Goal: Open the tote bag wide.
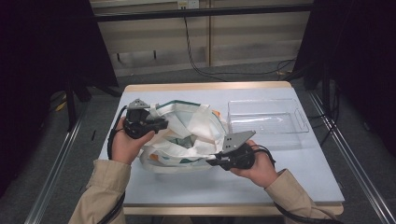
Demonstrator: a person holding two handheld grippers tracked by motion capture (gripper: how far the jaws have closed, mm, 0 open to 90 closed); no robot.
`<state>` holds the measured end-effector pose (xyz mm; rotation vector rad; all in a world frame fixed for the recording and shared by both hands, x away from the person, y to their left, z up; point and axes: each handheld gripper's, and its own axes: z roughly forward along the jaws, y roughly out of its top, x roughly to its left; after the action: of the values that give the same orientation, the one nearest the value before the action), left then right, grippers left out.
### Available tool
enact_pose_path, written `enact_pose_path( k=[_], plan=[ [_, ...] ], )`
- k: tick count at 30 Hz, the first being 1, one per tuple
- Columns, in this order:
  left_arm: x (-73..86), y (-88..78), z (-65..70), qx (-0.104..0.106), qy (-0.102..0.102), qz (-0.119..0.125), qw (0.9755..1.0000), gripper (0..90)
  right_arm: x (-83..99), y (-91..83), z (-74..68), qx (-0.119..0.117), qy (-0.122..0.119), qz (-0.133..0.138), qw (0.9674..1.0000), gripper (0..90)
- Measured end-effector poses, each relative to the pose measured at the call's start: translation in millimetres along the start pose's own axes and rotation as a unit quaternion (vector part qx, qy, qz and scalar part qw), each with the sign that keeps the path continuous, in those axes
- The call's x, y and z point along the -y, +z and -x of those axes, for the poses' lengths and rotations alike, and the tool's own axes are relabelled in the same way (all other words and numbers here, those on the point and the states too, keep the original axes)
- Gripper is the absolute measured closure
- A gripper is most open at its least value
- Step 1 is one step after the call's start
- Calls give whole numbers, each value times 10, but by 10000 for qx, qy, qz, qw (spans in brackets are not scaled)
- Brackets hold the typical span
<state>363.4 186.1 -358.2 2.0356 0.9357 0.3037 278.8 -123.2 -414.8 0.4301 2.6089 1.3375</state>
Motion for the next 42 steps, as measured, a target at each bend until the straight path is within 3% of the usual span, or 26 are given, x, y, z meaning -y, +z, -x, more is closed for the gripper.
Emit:
enact_pose_path(
  k=[3,8,32,34,38,39,42],
  plan=[
    [-33,22,-3,-59,62,-3,10000,874,53,11,-22,-38,59,6,10000,824],
    [-61,66,-27,-155,90,-22,9998,891,108,23,-34,-61,114,25,9999,824],
    [-222,288,-200,-458,-55,-192,9987,900,397,48,-97,-116,220,55,9997,822],
    [-230,314,-217,-478,-125,-110,9987,900,413,44,-102,-84,223,44,9997,821],
    [-257,335,-265,-506,-112,-173,9985,900,449,32,-92,-122,270,50,9995,821],
    [-264,351,-264,-513,-210,-89,9984,900,456,31,-96,-119,300,52,9995,822],
    [-296,361,-277,-532,-155,-117,9984,900,474,33,-102,-116,298,49,9995,822]
  ],
)
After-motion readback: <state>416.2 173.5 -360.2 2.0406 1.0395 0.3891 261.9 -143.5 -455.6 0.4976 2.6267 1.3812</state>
